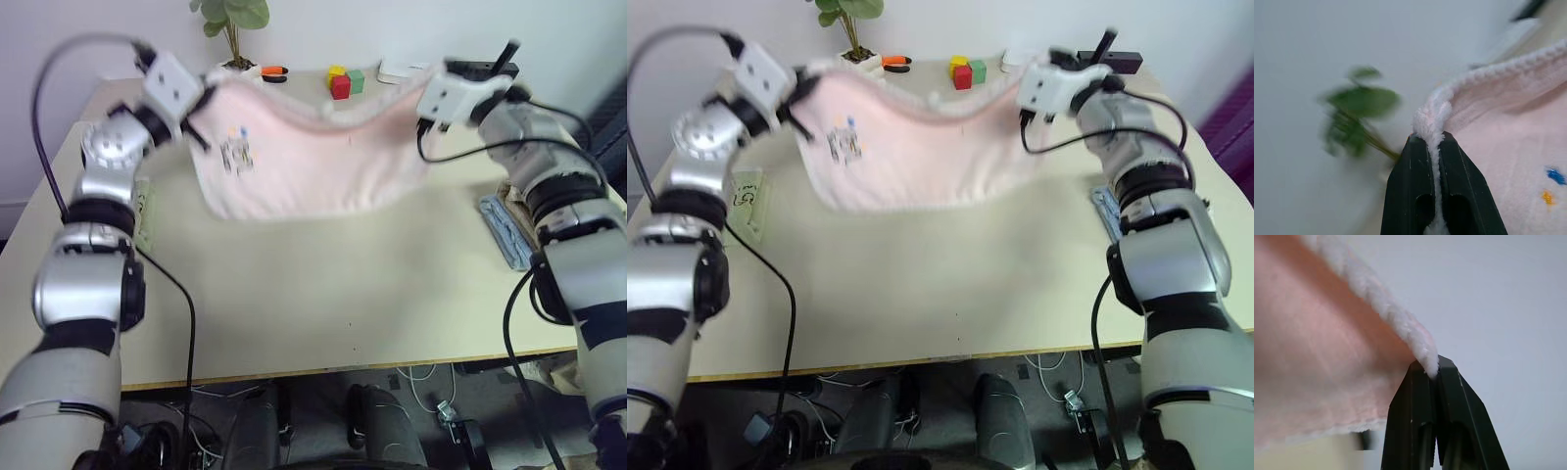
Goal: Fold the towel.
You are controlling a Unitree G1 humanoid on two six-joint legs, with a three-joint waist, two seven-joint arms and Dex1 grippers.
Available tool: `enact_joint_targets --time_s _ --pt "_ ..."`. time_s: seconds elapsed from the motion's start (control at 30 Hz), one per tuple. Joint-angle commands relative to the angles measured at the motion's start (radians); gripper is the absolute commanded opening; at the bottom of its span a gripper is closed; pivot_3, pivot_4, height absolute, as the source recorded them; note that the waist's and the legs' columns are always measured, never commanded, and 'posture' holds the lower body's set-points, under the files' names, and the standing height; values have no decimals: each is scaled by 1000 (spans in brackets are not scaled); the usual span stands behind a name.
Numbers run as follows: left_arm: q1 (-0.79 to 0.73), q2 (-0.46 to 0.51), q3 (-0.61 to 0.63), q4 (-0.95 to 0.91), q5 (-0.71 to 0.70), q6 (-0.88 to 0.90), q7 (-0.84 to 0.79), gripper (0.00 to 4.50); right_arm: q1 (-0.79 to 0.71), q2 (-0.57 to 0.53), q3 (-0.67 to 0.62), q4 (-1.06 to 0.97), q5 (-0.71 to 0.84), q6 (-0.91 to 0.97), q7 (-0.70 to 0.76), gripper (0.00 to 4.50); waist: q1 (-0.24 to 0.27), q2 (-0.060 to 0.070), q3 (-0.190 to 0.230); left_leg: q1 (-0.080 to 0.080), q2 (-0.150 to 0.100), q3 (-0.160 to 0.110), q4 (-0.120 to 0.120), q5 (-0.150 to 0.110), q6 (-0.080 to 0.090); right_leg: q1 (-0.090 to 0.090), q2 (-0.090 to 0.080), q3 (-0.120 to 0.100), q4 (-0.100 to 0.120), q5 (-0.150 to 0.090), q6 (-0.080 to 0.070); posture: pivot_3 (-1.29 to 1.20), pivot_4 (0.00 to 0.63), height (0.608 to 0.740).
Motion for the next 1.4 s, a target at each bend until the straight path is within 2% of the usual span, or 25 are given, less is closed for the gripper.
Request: enact_joint_targets --time_s 0.03,0.07,0.13,0.27,0.4,0.47,0.6,0.8,0.97,1.23,1.4 --pt "-15 62 -1 30 31 -64 3 0 8 -50 -37 -3 33 -43 3 20 -3 0 0 1 0 2 -2 0 0 0 0 0 0 0 0 0 150 740" --pt "-7 76 4 29 28 -81 -19 0 32 -63 -44 -21 45 -68 21 20 -6 0 0 3 1 4 -3 0 0 0 0 0 0 0 0 0 150 740" --pt "43 91 37 18 -34 -135 -179 0 124 -93 -63 -92 91 -155 97 20 -7 0 0 3 1 4 -2 0 0 0 0 0 0 0 0 0 150 740" --pt "218 91 59 -24 -119 -239 -458 0 355 -120 -97 -307 209 -262 278 20 -15 0 0 8 1 5 1 0 1 6 -1 1 0 0 0 0 150 740" --pt "387 123 69 -66 -173 -312 -637 0 612 -180 -96 -567 300 -265 496 20 -19 0 0 9 2 5 3 0 1 6 -1 1 2 0 0 0 150 740" --pt "449 136 75 -89 -205 -331 -713 0 694 -218 -113 -655 316 -253 551 20 -18 0 0 9 2 5 4 -1 1 7 -1 2 2 0 0 0 150 740" --pt "546 180 87 -129 -268 -335 -854 0 817 -312 -158 -792 452 -206 743 20 -16 0 0 10 2 5 6 -2 2 7 -1 2 3 0 0 0 150 740" --pt "619 213 121 -197 -356 -256 -959 0 954 -429 -228 -984 628 -102 977 20 -10 -1 0 12 3 4 7 -4 6 10 -2 3 2 0 -1 0 150 740" --pt "808 227 145 -406 -466 -143 -1044 0 1129 -516 -293 -1214 809 100 1147 20 -11 -1 0 15 4 4 7 -5 7 11 -2 4 2 0 -1 0 150 740" --pt "1073 300 218 -708 -576 55 -1035 0 1326 -607 -434 -1319 816 216 1215 20 8 -1 -1 16 5 1 8 -9 13 11 -4 4 1 -1 -4 0 150 740" --pt "1100 297 237 -760 -591 116 -998 0 1309 -586 -441 -1285 771 191 1203 20 15 -1 -1 16 5 1 8 -9 13 8 -5 3 0 -2 -5 0 150 740"
